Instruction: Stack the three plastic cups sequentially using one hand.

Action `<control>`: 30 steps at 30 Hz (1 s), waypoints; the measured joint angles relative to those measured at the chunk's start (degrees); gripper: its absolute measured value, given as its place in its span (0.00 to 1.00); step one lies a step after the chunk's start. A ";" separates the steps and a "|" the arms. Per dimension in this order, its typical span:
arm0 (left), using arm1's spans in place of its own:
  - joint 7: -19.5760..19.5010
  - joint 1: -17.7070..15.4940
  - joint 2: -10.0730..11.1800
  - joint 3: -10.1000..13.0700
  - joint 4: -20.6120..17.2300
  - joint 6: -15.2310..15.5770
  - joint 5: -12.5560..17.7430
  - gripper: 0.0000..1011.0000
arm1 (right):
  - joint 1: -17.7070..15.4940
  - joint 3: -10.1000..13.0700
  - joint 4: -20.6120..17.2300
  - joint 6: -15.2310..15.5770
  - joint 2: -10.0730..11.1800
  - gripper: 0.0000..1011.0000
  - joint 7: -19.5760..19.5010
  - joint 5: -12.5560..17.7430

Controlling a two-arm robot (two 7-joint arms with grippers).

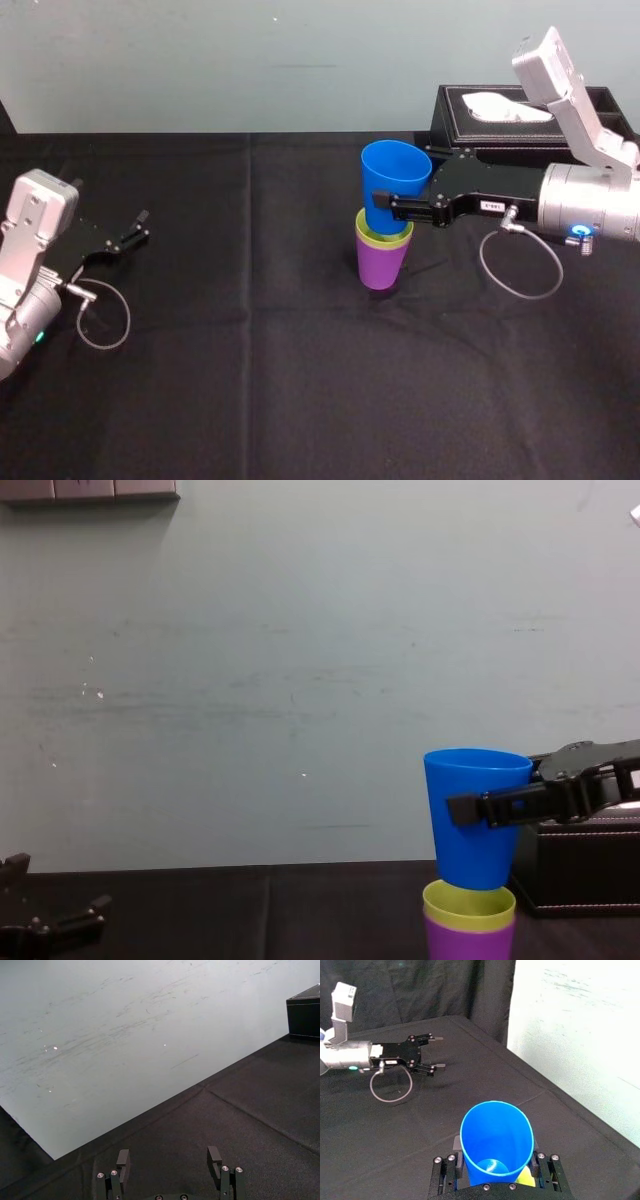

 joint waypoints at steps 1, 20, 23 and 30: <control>0.00 0.00 0.00 0.00 0.00 0.00 0.00 1.00 | 0.13 -0.05 0.28 -0.09 -0.11 0.72 0.02 -0.08; 0.00 0.00 0.00 0.00 0.00 0.00 0.00 1.00 | 2.70 -1.49 6.17 -1.36 -2.84 0.72 1.32 -2.46; 0.00 0.00 0.00 0.00 0.00 0.00 0.00 1.00 | 2.93 -1.54 6.60 -1.46 -3.06 0.72 1.50 -2.69; 0.00 0.00 0.00 0.00 0.00 0.00 0.00 1.00 | 3.19 -1.75 7.37 -1.59 -3.51 0.72 1.82 -3.17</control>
